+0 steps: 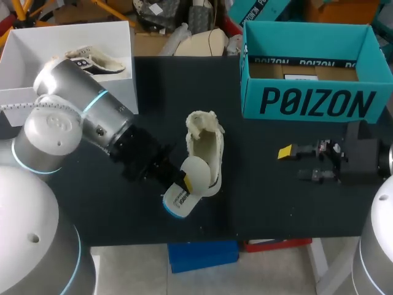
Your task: Take the shoe out of the shoebox, open the shoe tongue, remove and reinsert the insole, then place the shoe into the shoebox
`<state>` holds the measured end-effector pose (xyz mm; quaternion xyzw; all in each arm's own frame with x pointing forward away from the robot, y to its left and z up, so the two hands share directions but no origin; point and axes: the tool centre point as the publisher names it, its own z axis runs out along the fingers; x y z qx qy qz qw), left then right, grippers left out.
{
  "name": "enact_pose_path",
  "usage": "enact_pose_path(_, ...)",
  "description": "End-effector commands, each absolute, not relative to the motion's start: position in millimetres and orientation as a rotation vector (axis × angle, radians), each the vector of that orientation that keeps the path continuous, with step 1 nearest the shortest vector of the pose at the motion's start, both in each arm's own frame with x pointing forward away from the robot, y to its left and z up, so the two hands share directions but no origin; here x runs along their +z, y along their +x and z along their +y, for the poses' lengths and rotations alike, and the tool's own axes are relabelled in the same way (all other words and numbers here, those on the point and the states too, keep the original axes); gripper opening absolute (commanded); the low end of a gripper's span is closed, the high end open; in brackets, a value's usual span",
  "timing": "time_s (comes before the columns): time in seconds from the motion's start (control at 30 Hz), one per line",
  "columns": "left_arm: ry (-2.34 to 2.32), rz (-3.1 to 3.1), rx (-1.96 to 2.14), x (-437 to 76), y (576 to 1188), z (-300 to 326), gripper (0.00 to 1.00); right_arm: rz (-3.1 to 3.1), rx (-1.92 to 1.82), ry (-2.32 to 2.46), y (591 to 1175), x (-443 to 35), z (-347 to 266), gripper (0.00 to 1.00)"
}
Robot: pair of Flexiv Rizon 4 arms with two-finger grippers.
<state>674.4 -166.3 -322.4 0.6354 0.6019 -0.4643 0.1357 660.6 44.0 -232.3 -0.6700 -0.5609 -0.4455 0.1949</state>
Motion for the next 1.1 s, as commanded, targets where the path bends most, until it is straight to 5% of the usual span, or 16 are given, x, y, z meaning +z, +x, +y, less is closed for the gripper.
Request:
enact_pose_path(0.03,1.947,1.767,-1.368,-335,695,-178,0.00,-1.573,-1.245,-1.880,661,-232,44,1.00)
enact_pose_path(1.0,1.859,1.826,-1.180,-381,776,-209,0.00,-1.573,-1.245,-1.880,661,-232,44,1.00)
enact_pose_path(1.1,1.841,1.823,-1.179,-376,775,-208,0.21,-1.573,-1.245,-1.880,661,-232,44,1.00)
